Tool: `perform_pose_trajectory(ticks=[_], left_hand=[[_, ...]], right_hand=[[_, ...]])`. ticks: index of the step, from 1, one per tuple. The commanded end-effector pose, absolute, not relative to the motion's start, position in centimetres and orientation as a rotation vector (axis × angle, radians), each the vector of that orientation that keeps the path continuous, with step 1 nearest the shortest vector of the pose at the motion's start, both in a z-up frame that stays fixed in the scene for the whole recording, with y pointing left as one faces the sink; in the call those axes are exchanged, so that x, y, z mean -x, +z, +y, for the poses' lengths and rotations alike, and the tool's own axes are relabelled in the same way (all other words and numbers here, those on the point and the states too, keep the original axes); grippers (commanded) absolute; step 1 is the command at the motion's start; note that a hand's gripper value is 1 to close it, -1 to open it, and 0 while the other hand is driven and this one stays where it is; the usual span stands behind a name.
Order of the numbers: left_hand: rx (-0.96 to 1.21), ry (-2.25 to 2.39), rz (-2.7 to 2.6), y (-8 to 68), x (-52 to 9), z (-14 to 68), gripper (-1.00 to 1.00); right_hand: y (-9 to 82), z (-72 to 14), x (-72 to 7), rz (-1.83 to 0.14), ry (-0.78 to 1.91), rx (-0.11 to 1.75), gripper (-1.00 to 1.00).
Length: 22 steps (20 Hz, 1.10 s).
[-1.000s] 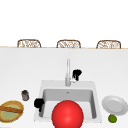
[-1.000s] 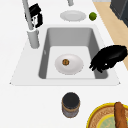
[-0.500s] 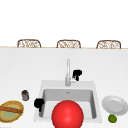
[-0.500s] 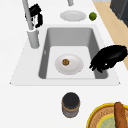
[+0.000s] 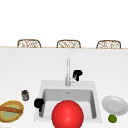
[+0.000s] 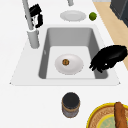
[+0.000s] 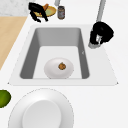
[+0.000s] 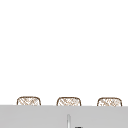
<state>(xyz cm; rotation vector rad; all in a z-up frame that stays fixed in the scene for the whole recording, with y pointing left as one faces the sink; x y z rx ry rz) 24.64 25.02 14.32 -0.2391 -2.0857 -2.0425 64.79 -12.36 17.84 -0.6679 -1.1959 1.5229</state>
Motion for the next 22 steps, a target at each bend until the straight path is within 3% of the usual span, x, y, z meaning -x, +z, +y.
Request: perform_pose_trajectory(ticks=[1,12,13,22], left_hand=[[0.239,-2.043,-2.086,14.3,-24.6,25.0,0.0],[0.239,-2.043,-2.086,14.3,-24.6,25.0,0.0],[0.239,-2.043,-2.086,14.3,-24.6,25.0,0.0],[0.239,-2.043,-2.086,14.3,-24.6,25.0,0.0]], right_hand=[[15.8,-13.7,-64.3,-1.214,1.472,0.619,1.0],[17.5,-12.8,-64.7,-1.228,1.488,0.65,1.0],[17.5,-13.0,-64.7,-1.224,1.483,0.646,-1.0],[19.7,-14.3,-65.2,-1.209,1.507,0.625,-1.0]])
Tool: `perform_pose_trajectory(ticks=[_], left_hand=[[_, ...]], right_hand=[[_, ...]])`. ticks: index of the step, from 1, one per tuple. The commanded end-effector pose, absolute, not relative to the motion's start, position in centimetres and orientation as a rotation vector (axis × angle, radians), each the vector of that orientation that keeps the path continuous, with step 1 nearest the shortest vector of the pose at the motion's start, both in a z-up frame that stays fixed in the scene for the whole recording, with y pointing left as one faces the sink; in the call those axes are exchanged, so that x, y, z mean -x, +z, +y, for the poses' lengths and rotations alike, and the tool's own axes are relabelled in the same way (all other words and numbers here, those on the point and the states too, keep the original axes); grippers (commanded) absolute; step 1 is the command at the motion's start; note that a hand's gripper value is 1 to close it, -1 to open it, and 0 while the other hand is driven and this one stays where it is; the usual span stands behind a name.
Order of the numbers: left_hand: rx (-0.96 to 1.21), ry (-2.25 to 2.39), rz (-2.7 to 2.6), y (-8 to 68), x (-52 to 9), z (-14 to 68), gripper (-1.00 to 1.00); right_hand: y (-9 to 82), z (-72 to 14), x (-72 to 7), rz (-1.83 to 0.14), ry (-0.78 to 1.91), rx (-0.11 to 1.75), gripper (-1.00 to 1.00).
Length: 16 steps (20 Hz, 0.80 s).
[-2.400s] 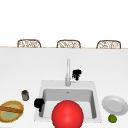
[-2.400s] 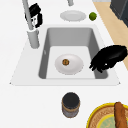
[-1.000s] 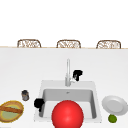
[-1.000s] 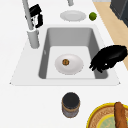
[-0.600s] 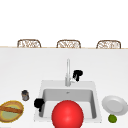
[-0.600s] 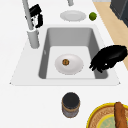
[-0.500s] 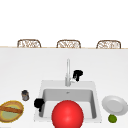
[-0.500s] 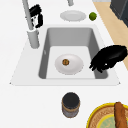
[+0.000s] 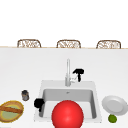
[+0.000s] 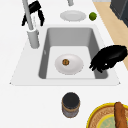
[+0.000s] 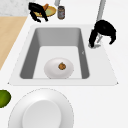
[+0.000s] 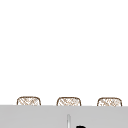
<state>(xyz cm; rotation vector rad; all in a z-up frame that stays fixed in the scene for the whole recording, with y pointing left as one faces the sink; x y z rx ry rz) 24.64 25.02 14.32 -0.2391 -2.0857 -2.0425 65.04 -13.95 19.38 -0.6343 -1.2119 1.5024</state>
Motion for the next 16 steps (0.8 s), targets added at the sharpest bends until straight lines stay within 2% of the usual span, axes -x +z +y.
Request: perform_pose_trajectory(ticks=[1,16], left_hand=[[0.239,-2.043,-2.086,14.3,-24.6,25.0,0.0],[0.239,-2.043,-2.086,14.3,-24.6,25.0,0.0]], right_hand=[[19.8,-14.4,-65.3,-1.207,1.51,0.622,-1.0],[20.7,-18.1,-63.6,-1.195,1.498,0.62,-1.0]])
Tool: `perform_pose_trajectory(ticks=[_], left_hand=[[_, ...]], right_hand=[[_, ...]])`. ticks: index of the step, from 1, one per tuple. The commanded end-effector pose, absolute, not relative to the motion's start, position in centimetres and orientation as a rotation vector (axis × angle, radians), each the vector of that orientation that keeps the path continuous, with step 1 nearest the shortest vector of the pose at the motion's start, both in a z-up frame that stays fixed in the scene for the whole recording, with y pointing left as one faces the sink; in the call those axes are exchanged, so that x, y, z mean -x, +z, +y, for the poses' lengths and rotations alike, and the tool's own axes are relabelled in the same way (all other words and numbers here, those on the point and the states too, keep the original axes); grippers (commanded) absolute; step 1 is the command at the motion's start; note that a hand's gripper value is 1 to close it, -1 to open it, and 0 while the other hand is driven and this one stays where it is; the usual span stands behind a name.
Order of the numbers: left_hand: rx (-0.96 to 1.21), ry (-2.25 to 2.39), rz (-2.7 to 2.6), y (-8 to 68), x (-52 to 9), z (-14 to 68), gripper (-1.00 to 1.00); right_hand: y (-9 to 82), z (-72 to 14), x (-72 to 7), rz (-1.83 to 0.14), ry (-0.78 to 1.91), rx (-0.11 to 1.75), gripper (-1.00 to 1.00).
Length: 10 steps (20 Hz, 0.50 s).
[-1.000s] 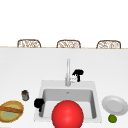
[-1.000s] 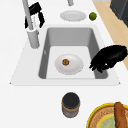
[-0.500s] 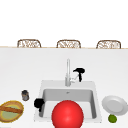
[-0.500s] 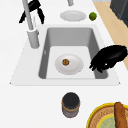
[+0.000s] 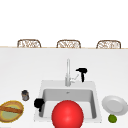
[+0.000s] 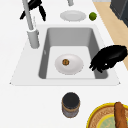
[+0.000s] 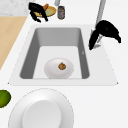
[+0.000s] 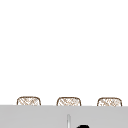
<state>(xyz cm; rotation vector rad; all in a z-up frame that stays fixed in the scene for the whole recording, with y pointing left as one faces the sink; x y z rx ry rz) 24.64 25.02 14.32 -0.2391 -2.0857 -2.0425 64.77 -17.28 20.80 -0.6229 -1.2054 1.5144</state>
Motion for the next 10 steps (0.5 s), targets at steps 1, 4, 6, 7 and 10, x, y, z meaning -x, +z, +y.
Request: perform_pose_trajectory(ticks=[1,4,6,7,10], left_hand=[[0.239,-2.043,-2.086,14.3,-24.6,25.0,0.0],[0.239,-2.043,-2.086,14.3,-24.6,25.0,0.0],[0.239,-2.043,-2.086,14.3,-24.6,25.0,0.0],[0.239,-2.043,-2.086,14.3,-24.6,25.0,0.0],[0.239,-2.043,-2.086,14.3,-24.6,25.0,0.0]], right_hand=[[20.7,-18.4,-63.0,-1.202,1.497,0.627,-1.0],[20.9,-19.0,-61.5,-1.199,1.499,0.639,-1.0],[20.7,-19.5,-60.4,-1.199,1.504,0.639,-1.0],[20.6,-19.7,-59.8,-1.2,1.506,0.639,-1.0],[20.3,-20.3,-57.9,-1.197,1.502,0.644,-1.0]])
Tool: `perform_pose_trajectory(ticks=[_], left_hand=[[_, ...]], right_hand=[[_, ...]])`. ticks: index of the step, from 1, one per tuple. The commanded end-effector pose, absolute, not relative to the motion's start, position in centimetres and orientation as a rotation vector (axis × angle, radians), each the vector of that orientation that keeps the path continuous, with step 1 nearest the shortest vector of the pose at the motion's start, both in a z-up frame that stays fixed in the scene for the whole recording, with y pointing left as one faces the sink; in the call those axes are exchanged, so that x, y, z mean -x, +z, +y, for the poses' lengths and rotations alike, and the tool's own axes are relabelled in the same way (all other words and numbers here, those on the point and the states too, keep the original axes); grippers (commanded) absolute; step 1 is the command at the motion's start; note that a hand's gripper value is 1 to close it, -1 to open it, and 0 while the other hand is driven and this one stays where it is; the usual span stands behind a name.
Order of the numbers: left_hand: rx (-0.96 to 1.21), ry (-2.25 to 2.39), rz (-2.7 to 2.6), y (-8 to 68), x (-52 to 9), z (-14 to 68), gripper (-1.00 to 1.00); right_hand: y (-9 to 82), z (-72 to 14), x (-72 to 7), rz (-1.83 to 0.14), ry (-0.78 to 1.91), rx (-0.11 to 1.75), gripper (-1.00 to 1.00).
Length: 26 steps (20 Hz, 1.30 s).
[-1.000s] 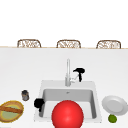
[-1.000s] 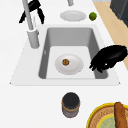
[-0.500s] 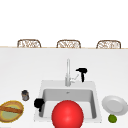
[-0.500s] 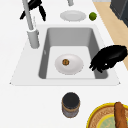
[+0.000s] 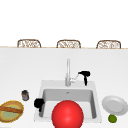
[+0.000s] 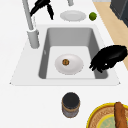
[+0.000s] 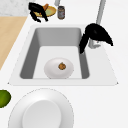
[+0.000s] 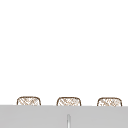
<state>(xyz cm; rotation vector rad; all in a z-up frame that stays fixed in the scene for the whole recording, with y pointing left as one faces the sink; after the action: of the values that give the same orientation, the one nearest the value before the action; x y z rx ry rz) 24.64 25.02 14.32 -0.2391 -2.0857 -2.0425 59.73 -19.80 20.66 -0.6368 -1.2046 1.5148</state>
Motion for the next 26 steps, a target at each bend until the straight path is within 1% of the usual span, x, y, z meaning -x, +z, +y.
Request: perform_pose_trajectory(ticks=[1,9,14,22,26], left_hand=[[0.239,-2.043,-2.086,14.3,-24.6,25.0,0.0],[0.239,-2.043,-2.086,14.3,-24.6,25.0,0.0],[0.239,-2.043,-2.086,14.3,-24.6,25.0,0.0],[0.239,-2.043,-2.086,14.3,-24.6,25.0,0.0],[0.239,-2.043,-2.086,14.3,-24.6,25.0,0.0]], right_hand=[[20.2,-20.4,-57.3,-1.196,1.5,0.646,-1.0],[20.3,-20.9,-53.6,-1.189,1.449,0.726,-1.0],[20.3,-20.9,-51.9,-1.191,1.447,0.745,-1.0],[20.1,-20.8,-46.8,-1.205,1.415,0.801,-1.0],[19.7,-20.9,-44.9,-1.144,1.403,0.812,-1.0]])
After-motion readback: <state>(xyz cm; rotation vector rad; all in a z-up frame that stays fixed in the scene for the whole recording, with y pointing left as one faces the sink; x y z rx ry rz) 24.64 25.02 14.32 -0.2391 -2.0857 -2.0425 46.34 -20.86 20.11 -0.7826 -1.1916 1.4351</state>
